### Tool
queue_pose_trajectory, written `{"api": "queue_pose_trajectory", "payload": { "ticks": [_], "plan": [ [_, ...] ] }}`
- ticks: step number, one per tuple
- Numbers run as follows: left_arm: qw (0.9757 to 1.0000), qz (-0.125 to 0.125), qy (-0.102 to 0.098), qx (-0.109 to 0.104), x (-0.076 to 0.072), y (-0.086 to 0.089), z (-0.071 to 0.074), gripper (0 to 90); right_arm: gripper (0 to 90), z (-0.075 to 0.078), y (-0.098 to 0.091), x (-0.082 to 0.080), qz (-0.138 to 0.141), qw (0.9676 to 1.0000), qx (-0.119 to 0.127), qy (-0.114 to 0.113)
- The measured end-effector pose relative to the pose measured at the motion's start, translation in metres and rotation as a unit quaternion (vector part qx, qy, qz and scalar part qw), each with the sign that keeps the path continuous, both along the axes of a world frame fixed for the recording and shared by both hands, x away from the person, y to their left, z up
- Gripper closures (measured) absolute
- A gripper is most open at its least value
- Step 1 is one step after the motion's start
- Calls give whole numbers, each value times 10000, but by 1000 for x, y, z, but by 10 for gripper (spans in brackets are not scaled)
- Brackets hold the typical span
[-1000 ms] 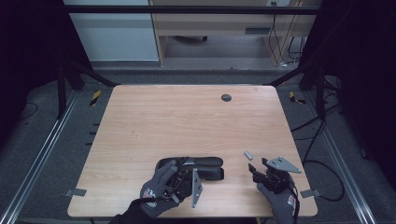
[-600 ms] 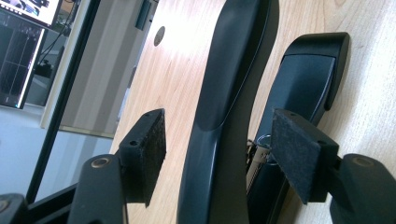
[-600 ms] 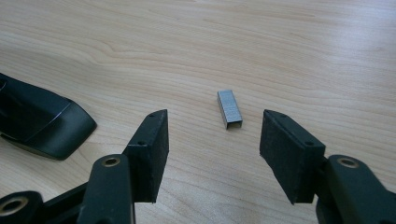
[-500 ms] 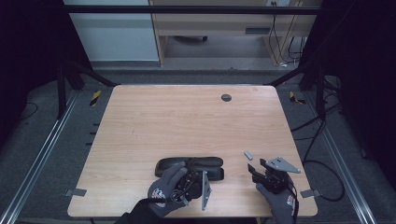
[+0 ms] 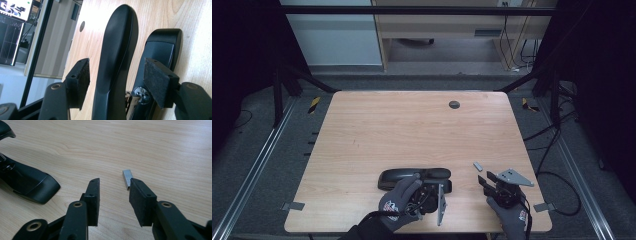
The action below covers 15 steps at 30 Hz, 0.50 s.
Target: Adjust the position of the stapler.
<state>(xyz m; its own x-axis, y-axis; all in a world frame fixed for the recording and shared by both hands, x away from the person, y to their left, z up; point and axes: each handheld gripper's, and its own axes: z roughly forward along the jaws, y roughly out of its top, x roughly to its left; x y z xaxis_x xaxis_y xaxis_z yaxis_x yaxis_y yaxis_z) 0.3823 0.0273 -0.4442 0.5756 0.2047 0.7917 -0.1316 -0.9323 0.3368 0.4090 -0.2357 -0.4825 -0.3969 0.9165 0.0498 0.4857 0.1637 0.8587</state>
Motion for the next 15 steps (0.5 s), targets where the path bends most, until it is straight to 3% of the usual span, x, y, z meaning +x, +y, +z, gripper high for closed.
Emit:
{"api": "queue_pose_trajectory", "payload": {
  "ticks": [15],
  "plan": [
    [9999,-14,5,136,9,-13,-4,403,779,2,6,-3,183,9998,-20,55]
  ]
}}
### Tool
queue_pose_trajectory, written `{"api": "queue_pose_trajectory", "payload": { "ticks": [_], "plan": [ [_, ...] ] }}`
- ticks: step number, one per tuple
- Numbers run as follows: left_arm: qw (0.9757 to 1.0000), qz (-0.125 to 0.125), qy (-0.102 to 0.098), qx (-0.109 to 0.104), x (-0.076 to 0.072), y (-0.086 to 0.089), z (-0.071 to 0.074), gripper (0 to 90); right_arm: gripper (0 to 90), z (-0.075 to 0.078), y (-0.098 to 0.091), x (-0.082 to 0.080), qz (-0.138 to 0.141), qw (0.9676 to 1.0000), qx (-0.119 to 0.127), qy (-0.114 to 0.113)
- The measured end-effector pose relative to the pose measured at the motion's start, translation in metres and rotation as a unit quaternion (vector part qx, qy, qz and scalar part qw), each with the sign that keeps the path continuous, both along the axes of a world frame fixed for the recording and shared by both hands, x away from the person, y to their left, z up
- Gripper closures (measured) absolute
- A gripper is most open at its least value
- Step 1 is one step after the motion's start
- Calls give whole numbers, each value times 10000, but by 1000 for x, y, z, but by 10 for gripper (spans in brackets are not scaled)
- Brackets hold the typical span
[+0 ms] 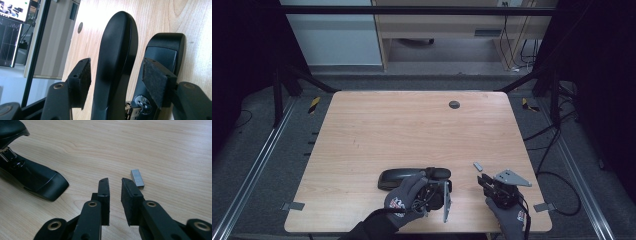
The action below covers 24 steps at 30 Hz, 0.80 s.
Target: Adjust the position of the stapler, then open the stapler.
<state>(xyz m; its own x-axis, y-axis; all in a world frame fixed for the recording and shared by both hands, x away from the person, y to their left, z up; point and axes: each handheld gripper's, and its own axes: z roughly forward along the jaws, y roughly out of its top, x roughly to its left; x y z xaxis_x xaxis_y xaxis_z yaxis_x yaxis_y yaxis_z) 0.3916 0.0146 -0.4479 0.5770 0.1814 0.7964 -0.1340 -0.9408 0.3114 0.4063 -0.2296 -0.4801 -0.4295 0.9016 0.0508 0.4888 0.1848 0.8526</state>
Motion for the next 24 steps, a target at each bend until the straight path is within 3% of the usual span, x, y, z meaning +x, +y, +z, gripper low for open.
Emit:
{"api": "queue_pose_trajectory", "payload": {
  "ticks": [11,24],
  "plan": [
    [9999,83,-3,76,5,-1,-3,434,825,2,5,-1,150,9999,66,-6],
    [9998,180,-3,67,8,2,-2,517,867,-1,23,-4,662,9975,234,62]
  ]
}}
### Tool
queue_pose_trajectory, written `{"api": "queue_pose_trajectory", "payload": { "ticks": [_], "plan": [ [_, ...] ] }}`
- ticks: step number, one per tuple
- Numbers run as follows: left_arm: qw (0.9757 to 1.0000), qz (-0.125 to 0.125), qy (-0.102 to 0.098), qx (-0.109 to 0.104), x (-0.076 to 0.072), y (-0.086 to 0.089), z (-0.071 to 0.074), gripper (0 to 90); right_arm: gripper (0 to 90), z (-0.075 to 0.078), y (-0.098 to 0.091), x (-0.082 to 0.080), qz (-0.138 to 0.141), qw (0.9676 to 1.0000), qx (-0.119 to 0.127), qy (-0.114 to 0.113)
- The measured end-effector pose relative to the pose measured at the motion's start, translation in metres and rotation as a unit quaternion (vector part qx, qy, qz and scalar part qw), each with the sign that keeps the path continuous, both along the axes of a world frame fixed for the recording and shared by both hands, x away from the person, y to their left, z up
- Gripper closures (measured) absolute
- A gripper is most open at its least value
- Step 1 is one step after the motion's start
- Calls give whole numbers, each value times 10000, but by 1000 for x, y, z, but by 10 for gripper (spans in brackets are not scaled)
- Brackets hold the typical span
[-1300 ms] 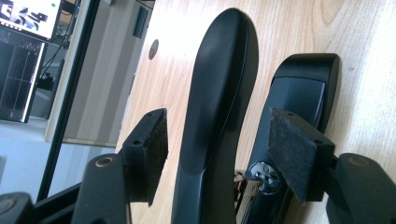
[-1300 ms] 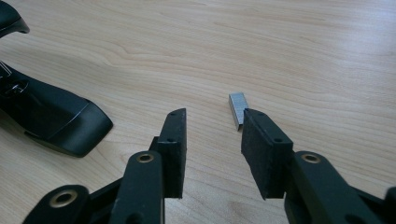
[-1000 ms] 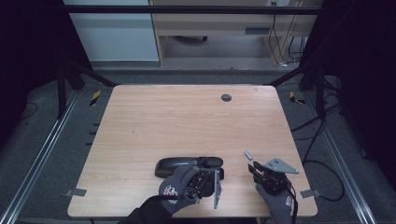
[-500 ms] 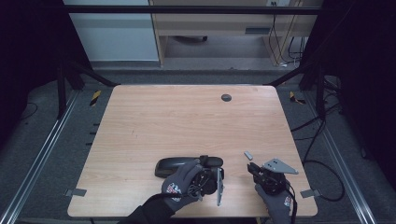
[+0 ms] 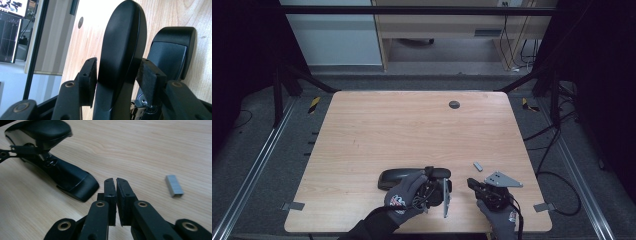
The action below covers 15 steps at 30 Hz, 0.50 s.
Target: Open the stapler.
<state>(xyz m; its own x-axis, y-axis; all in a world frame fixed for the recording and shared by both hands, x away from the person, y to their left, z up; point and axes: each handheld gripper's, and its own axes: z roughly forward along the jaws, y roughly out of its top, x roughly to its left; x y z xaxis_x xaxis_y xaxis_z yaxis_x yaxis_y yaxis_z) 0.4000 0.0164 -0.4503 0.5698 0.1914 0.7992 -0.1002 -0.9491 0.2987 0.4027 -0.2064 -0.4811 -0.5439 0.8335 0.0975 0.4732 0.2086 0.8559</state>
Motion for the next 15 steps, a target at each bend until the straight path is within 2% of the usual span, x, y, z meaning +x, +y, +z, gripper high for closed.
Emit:
{"api": "queue_pose_trajectory", "payload": {
  "ticks": [3,6,15],
  "plan": [
    [10000,-10,-12,-20,1,0,-1,529,873,-1,5,1,72,10000,-6,10],
    [10000,-45,-63,-2,1,-1,-2,537,882,-2,11,2,150,9998,97,45],
    [9998,-55,-96,160,1,-8,-2,542,900,-8,31,9,342,9989,288,156]
  ]
}}
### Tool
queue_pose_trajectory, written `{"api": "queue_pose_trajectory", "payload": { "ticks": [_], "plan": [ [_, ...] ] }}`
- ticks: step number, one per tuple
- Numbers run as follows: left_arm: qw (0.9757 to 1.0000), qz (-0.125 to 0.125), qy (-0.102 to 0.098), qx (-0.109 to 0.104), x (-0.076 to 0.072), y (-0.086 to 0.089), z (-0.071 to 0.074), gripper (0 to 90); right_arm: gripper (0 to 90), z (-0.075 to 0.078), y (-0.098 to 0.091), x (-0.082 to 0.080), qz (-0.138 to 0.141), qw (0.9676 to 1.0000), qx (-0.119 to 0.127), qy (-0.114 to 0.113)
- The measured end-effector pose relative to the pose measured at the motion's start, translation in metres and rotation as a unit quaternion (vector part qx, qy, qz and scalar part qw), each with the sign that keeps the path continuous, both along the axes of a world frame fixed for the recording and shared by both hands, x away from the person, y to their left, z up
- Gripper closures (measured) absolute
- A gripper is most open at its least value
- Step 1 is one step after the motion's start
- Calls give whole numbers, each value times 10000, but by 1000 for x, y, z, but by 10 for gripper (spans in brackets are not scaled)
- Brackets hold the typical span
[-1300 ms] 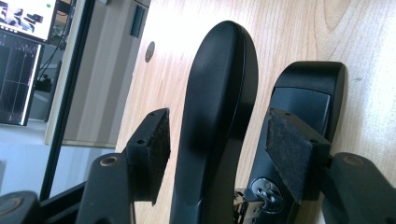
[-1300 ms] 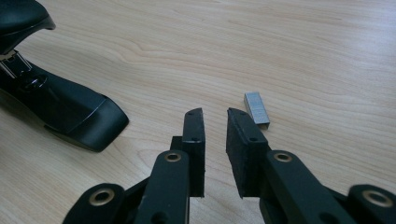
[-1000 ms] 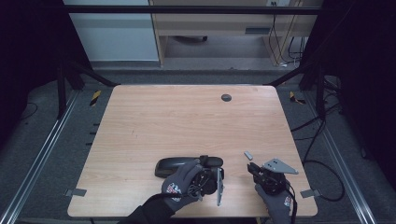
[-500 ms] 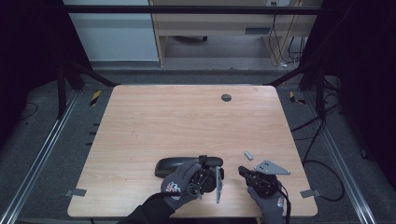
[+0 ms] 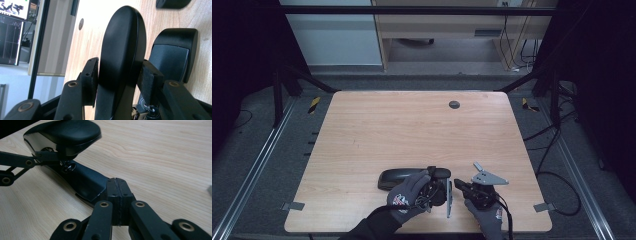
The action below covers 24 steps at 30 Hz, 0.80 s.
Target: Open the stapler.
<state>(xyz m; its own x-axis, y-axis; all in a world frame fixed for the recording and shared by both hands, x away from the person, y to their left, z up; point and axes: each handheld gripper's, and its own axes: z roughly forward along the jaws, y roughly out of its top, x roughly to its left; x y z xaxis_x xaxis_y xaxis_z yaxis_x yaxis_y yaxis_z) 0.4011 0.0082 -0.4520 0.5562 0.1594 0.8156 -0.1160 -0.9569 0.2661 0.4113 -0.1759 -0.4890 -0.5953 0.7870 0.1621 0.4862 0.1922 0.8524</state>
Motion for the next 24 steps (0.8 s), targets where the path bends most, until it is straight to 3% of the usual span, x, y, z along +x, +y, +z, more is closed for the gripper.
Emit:
{"api": "queue_pose_trajectory", "payload": {
  "ticks": [24],
  "plan": [
    [10000,-66,-5,-30,0,1,0,555,900,-17,31,9,256,9993,-124,246]
  ]
}}
